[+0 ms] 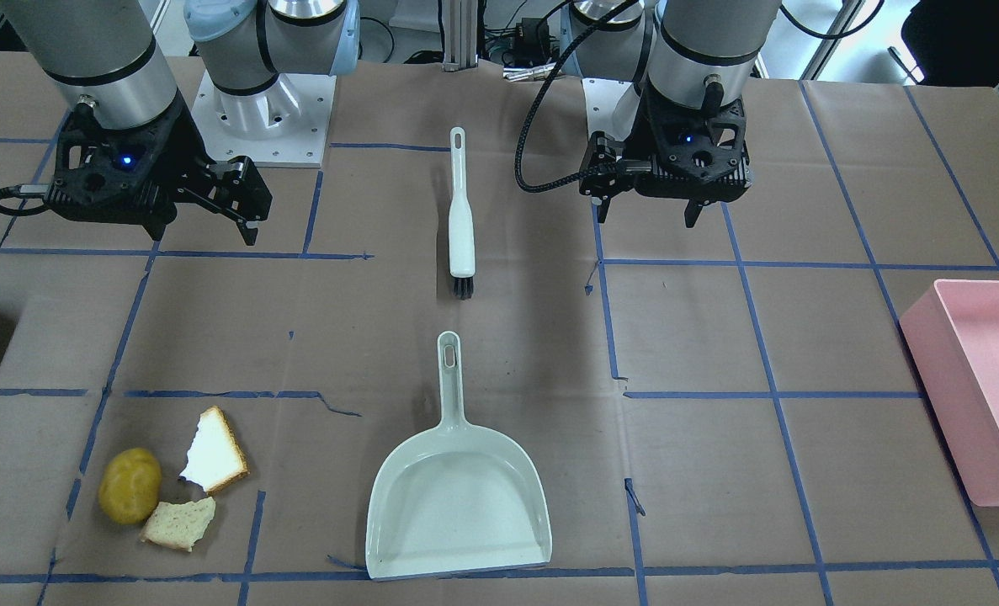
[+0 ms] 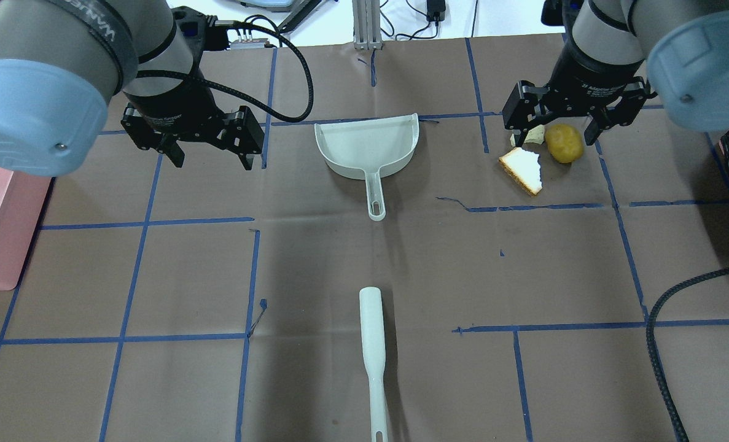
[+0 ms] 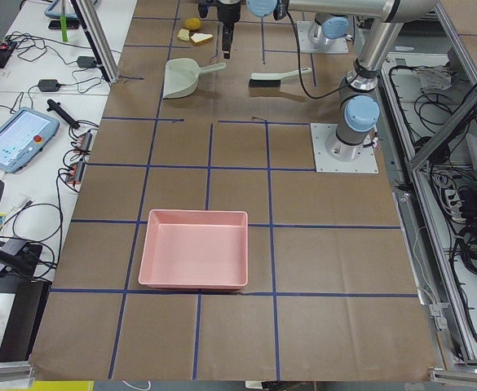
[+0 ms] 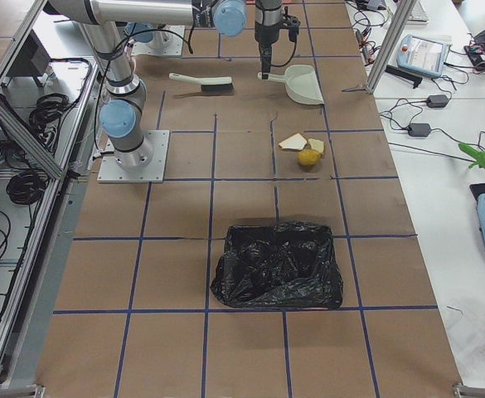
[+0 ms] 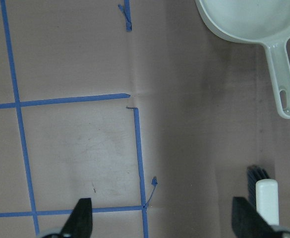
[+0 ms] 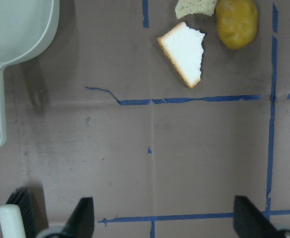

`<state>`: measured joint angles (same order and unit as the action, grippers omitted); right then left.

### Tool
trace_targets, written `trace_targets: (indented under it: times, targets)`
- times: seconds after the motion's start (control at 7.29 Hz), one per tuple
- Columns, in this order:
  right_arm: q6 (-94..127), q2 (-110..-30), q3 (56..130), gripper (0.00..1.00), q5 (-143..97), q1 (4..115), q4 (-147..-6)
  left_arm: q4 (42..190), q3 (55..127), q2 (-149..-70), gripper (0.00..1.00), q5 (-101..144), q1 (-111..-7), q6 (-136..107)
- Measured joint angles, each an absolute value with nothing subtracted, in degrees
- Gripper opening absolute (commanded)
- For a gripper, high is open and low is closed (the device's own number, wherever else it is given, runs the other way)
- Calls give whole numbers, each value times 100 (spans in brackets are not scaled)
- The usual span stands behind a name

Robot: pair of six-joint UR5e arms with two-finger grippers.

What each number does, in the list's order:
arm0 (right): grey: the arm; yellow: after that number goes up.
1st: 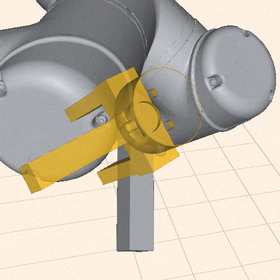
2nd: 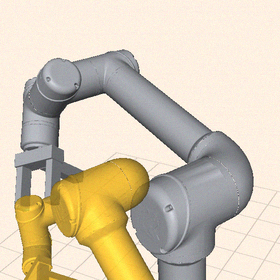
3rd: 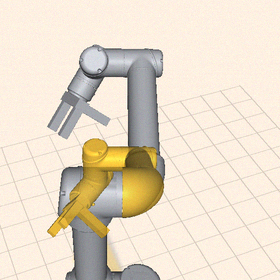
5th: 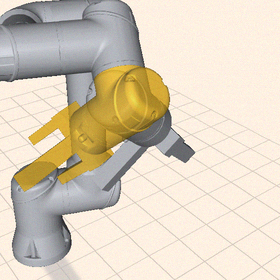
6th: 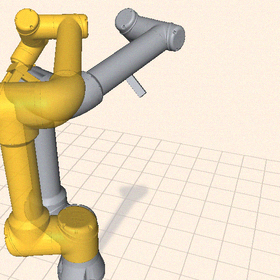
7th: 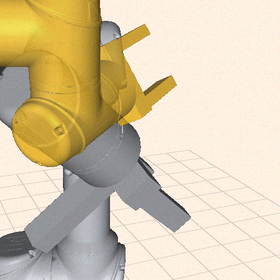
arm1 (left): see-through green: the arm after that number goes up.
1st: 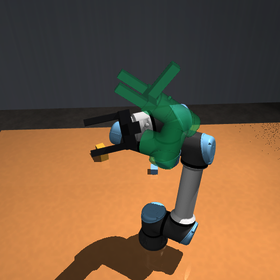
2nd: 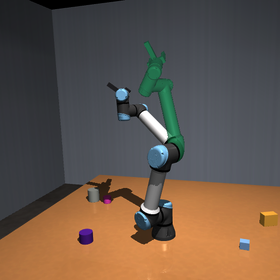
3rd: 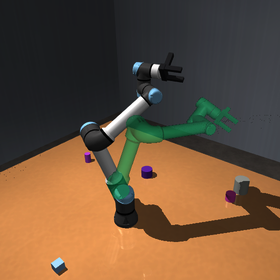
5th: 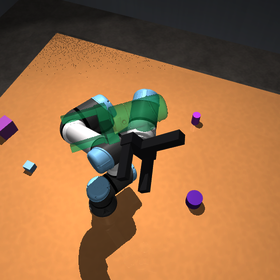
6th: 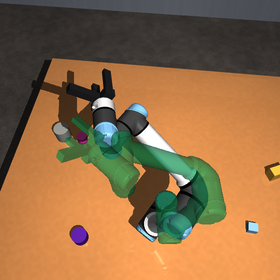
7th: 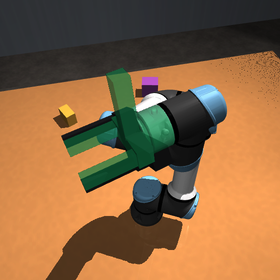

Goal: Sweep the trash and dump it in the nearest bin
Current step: 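Move the left gripper down to the white brush handle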

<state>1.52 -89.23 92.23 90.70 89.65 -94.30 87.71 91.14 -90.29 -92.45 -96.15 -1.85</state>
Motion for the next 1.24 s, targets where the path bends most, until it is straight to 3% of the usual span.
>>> trace_targets:
  times: [1.24]
  targets:
    - [132, -8914, 9234, 100, 9063, 8965, -9431, 8758, 9265, -9038, 100, -9224, -9948, -990]
